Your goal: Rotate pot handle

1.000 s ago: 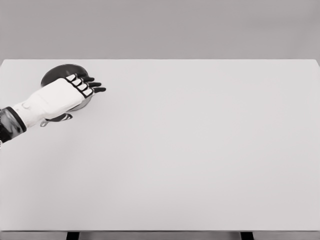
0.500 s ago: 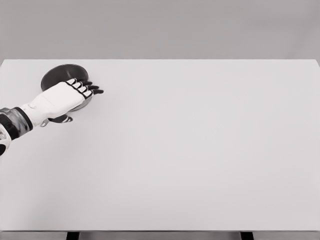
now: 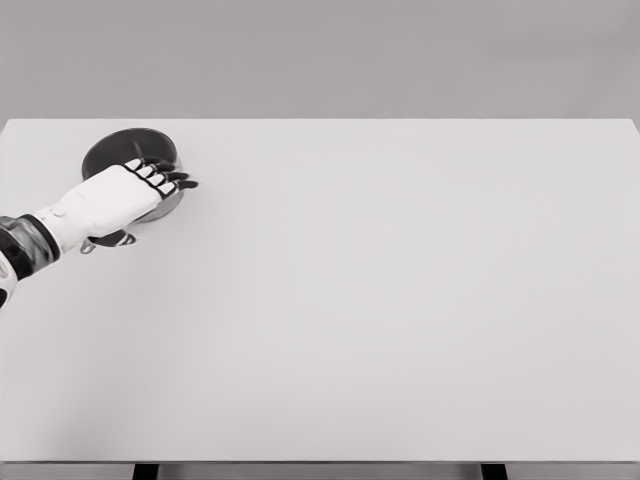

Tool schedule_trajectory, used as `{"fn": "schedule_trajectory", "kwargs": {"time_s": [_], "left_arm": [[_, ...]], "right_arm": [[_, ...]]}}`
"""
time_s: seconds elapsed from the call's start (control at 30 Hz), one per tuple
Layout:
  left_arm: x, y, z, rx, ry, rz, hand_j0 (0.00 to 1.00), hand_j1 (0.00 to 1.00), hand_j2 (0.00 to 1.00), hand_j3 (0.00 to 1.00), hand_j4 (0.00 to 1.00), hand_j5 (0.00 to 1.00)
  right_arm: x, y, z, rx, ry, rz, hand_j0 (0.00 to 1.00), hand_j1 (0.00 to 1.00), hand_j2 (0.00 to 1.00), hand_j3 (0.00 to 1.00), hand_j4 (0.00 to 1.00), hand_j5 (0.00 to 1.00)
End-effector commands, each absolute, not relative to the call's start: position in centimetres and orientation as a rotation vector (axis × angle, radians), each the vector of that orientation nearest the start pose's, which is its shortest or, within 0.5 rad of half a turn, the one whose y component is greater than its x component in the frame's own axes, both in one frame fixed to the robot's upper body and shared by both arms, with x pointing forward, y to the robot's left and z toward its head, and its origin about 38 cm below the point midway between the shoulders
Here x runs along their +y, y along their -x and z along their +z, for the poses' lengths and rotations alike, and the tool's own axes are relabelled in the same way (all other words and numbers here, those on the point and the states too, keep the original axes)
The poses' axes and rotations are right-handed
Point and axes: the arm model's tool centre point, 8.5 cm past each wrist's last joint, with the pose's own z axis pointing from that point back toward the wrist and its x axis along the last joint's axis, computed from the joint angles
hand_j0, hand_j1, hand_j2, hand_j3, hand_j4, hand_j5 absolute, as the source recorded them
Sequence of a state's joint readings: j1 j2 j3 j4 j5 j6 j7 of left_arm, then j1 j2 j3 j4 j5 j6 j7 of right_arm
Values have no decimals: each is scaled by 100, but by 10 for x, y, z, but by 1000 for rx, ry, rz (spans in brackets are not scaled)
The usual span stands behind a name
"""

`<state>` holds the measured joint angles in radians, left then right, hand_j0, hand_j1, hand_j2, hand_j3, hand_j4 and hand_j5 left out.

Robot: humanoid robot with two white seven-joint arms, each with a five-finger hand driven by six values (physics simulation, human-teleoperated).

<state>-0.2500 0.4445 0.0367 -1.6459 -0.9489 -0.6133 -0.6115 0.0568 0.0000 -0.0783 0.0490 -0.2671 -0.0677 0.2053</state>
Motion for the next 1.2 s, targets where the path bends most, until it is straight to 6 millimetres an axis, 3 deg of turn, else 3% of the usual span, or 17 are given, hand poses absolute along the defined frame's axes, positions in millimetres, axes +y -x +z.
{"fn": "schedule_trajectory", "kwargs": {"time_s": [0.0,0.67,1.17], "left_arm": [[314,-404,184,-1316,-825,-1913,100,100,100,100,100,100],[336,-407,184,-1263,-860,-1840,100,100,100,100,100,100],[377,-409,181,-1169,-879,-1793,100,100,100,100,100,100]], "right_arm": [[-256,42,-259,-12,-91,-346,100,100,100,100,100,100],[-256,42,-259,-12,-91,-346,100,100,100,100,100,100],[-256,42,-259,-12,-91,-346,100,100,100,100,100,100]]}}
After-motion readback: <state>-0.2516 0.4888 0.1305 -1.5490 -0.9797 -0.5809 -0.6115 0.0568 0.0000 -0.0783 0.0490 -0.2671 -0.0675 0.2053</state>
